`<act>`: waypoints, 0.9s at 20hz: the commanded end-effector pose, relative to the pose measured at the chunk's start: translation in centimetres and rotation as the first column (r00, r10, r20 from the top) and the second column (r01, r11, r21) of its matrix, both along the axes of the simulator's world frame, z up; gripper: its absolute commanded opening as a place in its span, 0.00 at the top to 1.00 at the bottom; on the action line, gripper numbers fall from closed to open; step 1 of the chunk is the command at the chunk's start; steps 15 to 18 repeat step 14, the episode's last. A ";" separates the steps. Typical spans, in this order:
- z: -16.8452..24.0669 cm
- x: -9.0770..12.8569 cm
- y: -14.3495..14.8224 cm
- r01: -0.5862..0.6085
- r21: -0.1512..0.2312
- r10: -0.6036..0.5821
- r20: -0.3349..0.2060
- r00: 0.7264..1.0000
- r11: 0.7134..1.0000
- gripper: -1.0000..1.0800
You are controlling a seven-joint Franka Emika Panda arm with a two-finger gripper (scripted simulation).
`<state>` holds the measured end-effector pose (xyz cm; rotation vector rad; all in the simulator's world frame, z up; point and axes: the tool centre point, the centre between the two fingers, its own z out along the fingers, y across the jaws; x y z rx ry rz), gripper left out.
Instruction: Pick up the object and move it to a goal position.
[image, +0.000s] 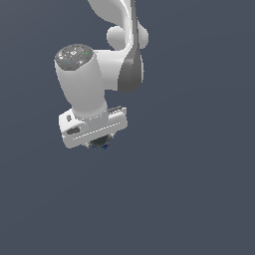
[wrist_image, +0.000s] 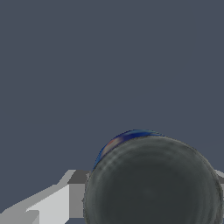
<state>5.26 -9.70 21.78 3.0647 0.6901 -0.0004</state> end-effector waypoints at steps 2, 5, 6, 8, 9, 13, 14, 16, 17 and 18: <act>3.2 -0.6 -0.8 0.000 0.000 0.000 0.000 1.000 1.000 1.00; 5.3 -1.0 -1.4 0.000 0.000 0.000 0.000 1.000 1.000 1.00; 5.8 -1.1 -1.6 0.000 0.000 0.000 0.000 1.000 1.000 1.00; 6.8 -1.2 -1.8 0.000 0.000 0.000 0.000 1.000 1.000 1.00; 7.1 -1.3 -1.9 0.000 0.000 0.000 0.000 1.000 1.000 1.00; 7.9 -1.4 -2.1 0.000 0.000 0.000 0.000 1.000 1.000 1.00; 7.9 -1.4 -2.1 0.000 0.000 0.000 0.000 1.000 1.000 1.00; 7.9 -1.4 -2.1 0.000 0.000 0.000 0.000 1.000 1.000 1.00; 7.9 -1.4 -2.1 0.000 0.000 0.000 0.000 1.000 1.000 1.00; 7.9 -1.4 -2.1 0.000 0.000 0.000 0.000 1.000 1.000 1.00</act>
